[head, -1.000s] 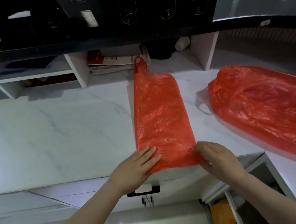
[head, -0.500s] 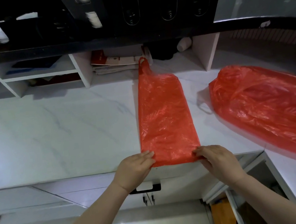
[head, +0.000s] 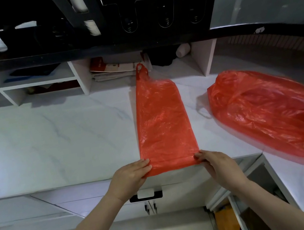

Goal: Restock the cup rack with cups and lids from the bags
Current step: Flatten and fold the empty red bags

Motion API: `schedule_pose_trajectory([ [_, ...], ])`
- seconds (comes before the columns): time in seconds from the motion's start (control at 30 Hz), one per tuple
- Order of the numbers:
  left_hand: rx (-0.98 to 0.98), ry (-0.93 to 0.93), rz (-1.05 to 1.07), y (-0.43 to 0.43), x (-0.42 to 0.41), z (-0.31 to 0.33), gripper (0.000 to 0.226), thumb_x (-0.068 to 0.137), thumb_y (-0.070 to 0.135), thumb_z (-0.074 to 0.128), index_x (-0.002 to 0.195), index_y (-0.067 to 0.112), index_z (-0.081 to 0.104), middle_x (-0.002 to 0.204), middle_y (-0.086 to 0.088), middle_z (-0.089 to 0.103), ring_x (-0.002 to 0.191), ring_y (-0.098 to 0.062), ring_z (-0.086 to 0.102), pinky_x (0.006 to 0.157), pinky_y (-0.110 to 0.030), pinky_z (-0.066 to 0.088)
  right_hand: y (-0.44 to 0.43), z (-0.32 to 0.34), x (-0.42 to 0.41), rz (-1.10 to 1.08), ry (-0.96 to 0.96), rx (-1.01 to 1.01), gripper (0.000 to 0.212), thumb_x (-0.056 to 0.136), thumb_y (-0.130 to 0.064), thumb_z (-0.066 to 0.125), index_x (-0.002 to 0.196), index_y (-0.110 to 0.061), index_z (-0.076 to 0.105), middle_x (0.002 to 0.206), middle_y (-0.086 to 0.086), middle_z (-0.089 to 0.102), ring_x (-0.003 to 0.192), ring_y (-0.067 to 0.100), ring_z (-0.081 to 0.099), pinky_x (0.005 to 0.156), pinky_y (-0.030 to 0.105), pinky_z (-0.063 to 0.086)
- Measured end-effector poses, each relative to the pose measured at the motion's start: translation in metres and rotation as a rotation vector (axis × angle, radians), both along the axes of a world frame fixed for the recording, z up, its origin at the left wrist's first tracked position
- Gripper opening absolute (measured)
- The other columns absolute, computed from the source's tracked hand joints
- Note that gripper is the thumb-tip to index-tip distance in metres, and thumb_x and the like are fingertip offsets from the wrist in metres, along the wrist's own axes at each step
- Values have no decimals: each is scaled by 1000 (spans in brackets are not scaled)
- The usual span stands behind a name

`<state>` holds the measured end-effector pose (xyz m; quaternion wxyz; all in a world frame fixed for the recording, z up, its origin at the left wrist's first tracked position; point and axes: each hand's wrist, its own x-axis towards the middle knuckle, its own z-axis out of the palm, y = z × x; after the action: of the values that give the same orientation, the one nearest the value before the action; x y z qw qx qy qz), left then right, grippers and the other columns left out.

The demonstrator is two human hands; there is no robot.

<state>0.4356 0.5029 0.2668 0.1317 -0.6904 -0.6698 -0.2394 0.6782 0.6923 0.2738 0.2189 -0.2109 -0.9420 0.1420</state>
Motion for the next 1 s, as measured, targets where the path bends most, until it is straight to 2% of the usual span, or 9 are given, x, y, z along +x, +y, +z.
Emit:
schedule_pose_trajectory([
  [0.07, -37, -79, 7, -1, 1, 0, 41, 46, 3, 92, 83, 16, 79, 97, 1, 74, 83, -13, 72, 62, -26, 59, -1, -1, 3, -5, 0, 2, 25, 71, 3, 80, 92, -7, 72, 101, 4, 73, 89, 24, 71, 78, 28, 48],
  [0.13, -38, -111, 26, -3, 2, 1, 42, 43, -1, 93, 79, 15, 78, 95, 1, 74, 80, -13, 72, 58, -27, 59, -5, -3, 5, -3, -5, -25, 18, 75, 1, 77, 91, -7, 71, 106, 4, 72, 99, 26, 69, 83, 32, 49],
  [0.23, -43, -161, 80, -3, 5, 2, 36, 47, -1, 92, 76, 14, 77, 92, 3, 75, 79, -12, 72, 56, -26, 58, -6, -5, 5, -8, -12, -86, 13, 81, -1, 72, 91, -8, 69, 112, 3, 70, 108, 26, 65, 89, 32, 46],
  [0.43, -94, -247, 165, -2, 6, 5, 32, 60, -3, 86, 86, 12, 76, 84, 2, 75, 67, -15, 71, 51, -25, 56, -1, 2, 0, -54, 11, -244, 13, 86, -3, 64, 96, -12, 66, 103, -2, 69, 97, 17, 63, 85, 31, 51],
  [0.57, -190, -343, 282, 0, 5, 5, 21, 83, 6, 70, 100, 16, 74, 88, 2, 75, 72, -20, 70, 64, -29, 54, 2, -1, -1, -66, -3, -318, 11, 88, -6, 62, 95, -15, 64, 100, -10, 64, 95, 13, 60, 83, 32, 51],
  [0.63, -223, -441, 326, 2, 4, 6, 19, 90, 15, 63, 106, 20, 73, 94, 7, 74, 79, -13, 68, 74, -22, 50, 6, 1, -5, -72, -18, -360, 10, 89, -16, 64, 98, -22, 62, 96, -17, 60, 92, 5, 56, 79, 23, 49],
  [0.77, -214, -608, 396, 5, 6, 7, 14, 89, 22, 64, 101, 23, 73, 82, 18, 69, 64, 6, 56, 65, -2, 37, 14, 4, -16, -69, -87, -353, 10, 86, -31, 68, 93, -27, 62, 88, -18, 57, 86, 2, 48, 73, 18, 39],
  [0.9, -246, -726, 365, 6, 4, 4, 32, 83, 23, 72, 112, 30, 63, 98, 21, 61, 88, 8, 57, 80, -11, 45, 17, 0, -21, -168, -44, -473, 19, 91, -24, 61, 75, -34, 59, 78, -16, 58, 81, 5, 48, 66, 18, 35],
  [1.0, -273, -605, 378, 14, 2, 2, 9, 84, 25, 71, 89, 22, 64, 82, 15, 55, 77, -5, 52, 67, -15, 38, 17, -1, -25, -205, -7, -540, 23, 92, -23, 60, 75, -37, 58, 78, -17, 58, 82, 4, 50, 66, 19, 36],
])
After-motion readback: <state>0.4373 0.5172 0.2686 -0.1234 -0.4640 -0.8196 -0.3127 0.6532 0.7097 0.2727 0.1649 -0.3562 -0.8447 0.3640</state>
